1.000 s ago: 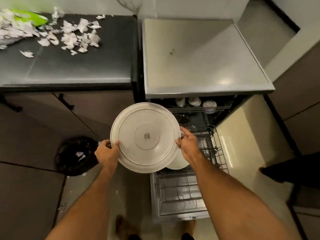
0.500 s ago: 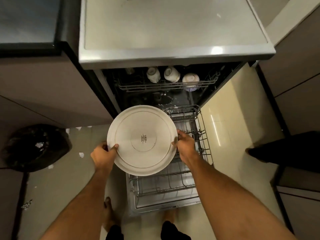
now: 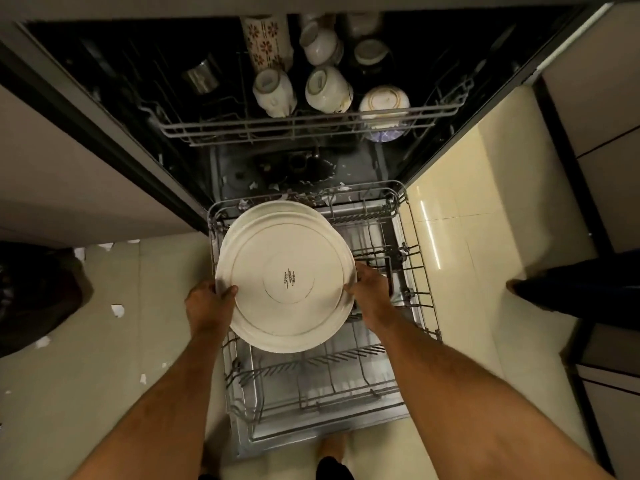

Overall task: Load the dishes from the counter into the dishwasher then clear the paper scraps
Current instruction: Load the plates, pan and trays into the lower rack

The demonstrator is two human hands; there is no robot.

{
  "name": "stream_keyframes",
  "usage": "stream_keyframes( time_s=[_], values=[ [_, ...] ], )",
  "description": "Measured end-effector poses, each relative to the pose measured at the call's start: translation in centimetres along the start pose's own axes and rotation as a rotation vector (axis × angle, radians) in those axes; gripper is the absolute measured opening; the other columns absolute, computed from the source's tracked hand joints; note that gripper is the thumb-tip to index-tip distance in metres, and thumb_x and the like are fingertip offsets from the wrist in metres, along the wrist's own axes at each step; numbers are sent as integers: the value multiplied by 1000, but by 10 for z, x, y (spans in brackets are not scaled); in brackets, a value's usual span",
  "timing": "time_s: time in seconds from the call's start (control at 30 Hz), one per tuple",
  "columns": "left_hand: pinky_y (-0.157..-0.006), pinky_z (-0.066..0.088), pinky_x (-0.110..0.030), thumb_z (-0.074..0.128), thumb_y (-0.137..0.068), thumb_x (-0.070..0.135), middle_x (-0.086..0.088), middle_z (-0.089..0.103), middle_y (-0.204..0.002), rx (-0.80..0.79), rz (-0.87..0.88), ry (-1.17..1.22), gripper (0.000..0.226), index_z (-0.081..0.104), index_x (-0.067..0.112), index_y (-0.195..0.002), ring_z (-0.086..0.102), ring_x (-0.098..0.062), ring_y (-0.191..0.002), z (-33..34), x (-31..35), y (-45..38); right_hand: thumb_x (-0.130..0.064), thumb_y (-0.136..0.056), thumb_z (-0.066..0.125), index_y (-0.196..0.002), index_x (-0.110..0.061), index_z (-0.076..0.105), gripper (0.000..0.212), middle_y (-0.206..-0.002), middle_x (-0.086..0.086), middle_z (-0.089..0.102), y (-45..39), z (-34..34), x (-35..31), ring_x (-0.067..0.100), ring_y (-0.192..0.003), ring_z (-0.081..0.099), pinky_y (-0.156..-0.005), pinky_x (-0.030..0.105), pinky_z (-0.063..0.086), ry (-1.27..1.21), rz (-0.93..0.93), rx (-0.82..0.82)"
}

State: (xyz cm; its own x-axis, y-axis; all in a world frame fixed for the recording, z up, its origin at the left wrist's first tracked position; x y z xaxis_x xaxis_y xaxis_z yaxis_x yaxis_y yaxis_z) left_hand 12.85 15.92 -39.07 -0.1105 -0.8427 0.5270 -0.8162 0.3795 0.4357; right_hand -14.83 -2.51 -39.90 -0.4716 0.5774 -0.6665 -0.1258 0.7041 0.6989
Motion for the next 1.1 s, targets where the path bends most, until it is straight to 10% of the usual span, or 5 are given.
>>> stream_keyframes(
  time_s=[0.13, 0.43, 0.63, 0.77, 1.1],
  values=[
    [-78, 48, -40, 81, -82, 19, -26, 70, -97, -16, -8, -47, 34, 67, -6, -101, 65, -43, -92, 25, -3, -22, 19, -81, 58, -113, -22, 73, 54, -93, -11, 70, -32, 9, 12, 5, -85, 62, -50, 11, 51, 55, 23, 14],
    [-90, 49, -44, 78, -83, 13, -27, 61, -120, -22, -8, -166, 48, 60, -6, -124, 59, -45, -110, 52, 5, -51, 11, -78, 70, -101, -8, 68, 30, -107, 9, 72, -81, 24, 28, 27, -102, 66, -66, 27, 53, 117, 60, 37],
    [-89, 50, -46, 68, -91, 5, -28, 63, -115, 41, 15, -224, 32, 59, -7, -119, 61, -45, -106, 56, 20, -47, 1, -80, 78, -115, -13, 60, 41, -128, 13, 58, -96, 41, 25, 26, -105, 63, -64, 23, 52, 186, 58, 27],
    [-86, 51, -44, 71, -87, 1, -27, 66, -112, 48, 30, -206, 34, 61, -3, -119, 64, -45, -103, 57, 22, -49, 3, -81, 78, -155, -19, 38, 86, -149, 6, 41, -92, 53, 24, 28, -130, 50, -101, 38, 51, 148, 76, -8],
    [-75, 48, -41, 67, -89, 0, -25, 61, -113, 14, 61, -317, 26, 59, -4, -113, 64, -43, -98, 60, 23, -50, -2, -81, 78, -159, -39, 19, 105, -154, 8, 35, -84, 67, 17, 34, -135, 45, -103, 46, 51, 174, 73, -121]
  ],
)
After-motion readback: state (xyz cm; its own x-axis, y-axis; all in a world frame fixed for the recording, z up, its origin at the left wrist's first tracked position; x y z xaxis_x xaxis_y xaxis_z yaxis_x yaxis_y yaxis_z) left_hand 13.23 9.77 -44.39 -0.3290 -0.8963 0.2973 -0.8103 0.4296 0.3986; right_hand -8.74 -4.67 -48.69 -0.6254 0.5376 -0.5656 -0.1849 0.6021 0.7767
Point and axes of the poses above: each hand's wrist, its own y-axis away from the middle knuckle, its own z-axis out of the palm, x = y × z, the point moved 6 cm from there along -y, towards the middle knuckle
